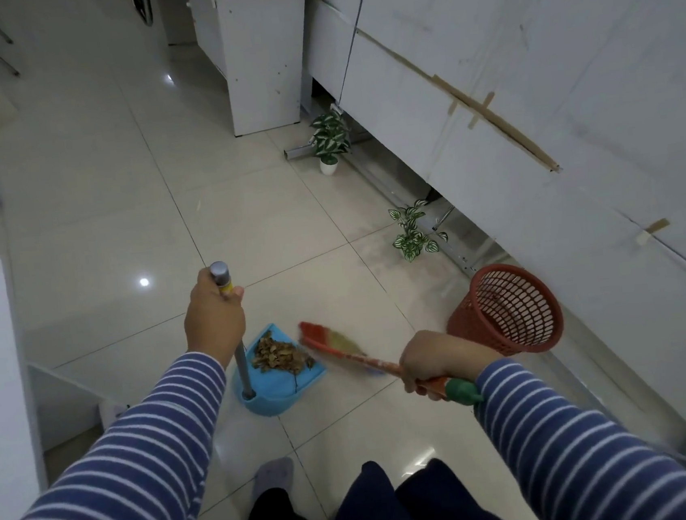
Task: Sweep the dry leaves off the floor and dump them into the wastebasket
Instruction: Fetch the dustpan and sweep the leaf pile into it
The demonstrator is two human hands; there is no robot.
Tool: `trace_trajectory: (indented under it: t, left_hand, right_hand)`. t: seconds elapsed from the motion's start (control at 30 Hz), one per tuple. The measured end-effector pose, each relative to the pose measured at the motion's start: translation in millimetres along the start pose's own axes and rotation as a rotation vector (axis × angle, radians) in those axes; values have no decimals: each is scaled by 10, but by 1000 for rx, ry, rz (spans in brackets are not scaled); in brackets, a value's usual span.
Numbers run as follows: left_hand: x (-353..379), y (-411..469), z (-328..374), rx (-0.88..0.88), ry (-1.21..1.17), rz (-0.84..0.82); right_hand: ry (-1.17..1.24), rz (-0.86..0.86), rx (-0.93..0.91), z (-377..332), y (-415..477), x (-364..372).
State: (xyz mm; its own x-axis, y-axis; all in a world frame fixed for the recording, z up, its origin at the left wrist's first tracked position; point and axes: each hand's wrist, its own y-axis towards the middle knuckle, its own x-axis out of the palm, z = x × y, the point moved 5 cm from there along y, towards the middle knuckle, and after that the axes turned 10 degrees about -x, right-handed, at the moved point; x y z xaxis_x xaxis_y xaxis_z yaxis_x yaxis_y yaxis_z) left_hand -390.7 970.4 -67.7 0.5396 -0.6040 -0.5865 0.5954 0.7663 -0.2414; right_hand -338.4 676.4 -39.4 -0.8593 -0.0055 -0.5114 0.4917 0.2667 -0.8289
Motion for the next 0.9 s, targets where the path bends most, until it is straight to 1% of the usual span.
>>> trace_trajectory:
  t: [0.1,0.2,0.3,0.43,0.53,0.67,0.8,0.9]
  left_hand:
    - [11,-39,-7,-5,-9,-17]
    - [4,-52,-14,2,-15,-25]
    - [-31,-57,-22,5,-10,-22]
    - [-102,-47,-34,-4,3,-15]
    - [-143,-47,-18,8,21,-15]
    - [-133,-73,5,11,39,-27]
    - [-90,-85,30,9,40,-38]
    - [-85,-66,32,5,26,-47]
  right_hand:
    - [84,-50,3,10,-77,99]
    - [235,-94,11,101,-179,56]
    - [312,-56,-14,185,-282,-70]
    - [327,-67,-3,247,-321,-146]
    - [359,-11,43,319,-269,-115]
    - [280,34,27,300,-185,57]
    - [255,5,8,201,-189,231]
    - [243,-28,-9,181,-229,205]
